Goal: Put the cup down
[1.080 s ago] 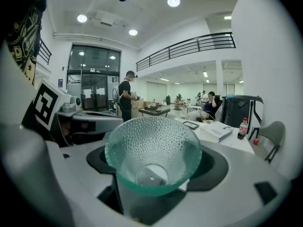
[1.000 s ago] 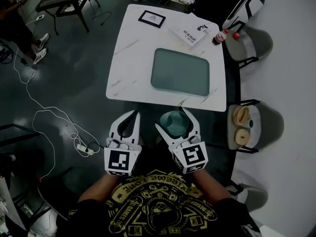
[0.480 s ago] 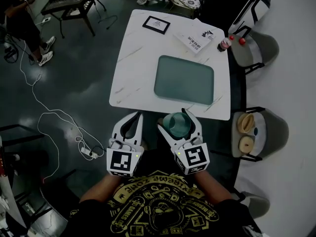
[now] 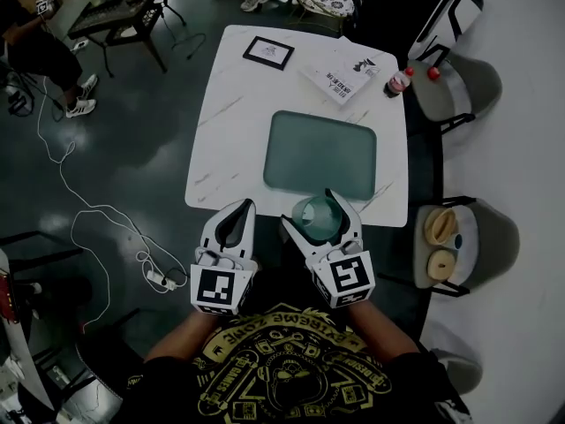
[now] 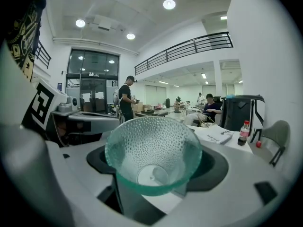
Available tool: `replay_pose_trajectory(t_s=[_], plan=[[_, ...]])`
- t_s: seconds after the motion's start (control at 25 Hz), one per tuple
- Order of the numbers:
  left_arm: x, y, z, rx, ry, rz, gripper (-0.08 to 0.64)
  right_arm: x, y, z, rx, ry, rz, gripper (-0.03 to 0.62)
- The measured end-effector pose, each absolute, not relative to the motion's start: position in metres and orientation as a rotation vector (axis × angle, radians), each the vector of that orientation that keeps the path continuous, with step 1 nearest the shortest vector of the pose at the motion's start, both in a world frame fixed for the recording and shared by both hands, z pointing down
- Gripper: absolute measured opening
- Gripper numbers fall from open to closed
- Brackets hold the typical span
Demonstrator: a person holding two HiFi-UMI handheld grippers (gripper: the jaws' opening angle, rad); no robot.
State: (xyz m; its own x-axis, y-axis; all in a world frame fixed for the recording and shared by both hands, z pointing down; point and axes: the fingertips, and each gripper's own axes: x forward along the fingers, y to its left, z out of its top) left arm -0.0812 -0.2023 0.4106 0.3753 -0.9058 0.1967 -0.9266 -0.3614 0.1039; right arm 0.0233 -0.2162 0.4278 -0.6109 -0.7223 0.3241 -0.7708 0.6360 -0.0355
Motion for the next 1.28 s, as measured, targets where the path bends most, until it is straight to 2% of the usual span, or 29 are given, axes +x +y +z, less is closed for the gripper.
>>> replay_pose_trajectory(t_s=[0.72, 1.28], plan=[[-0.033, -0.283, 0.43, 2.385, -1.68, 0.231, 0.011, 0.069, -0.306, 0.448, 1.192, -2.556, 0.251, 0.399], [-0.01, -0.328, 0.475, 2.289, -1.718, 0.335, 0.011, 0.082, -0.349, 0.497, 1.094, -2.566, 0.285, 0.399]])
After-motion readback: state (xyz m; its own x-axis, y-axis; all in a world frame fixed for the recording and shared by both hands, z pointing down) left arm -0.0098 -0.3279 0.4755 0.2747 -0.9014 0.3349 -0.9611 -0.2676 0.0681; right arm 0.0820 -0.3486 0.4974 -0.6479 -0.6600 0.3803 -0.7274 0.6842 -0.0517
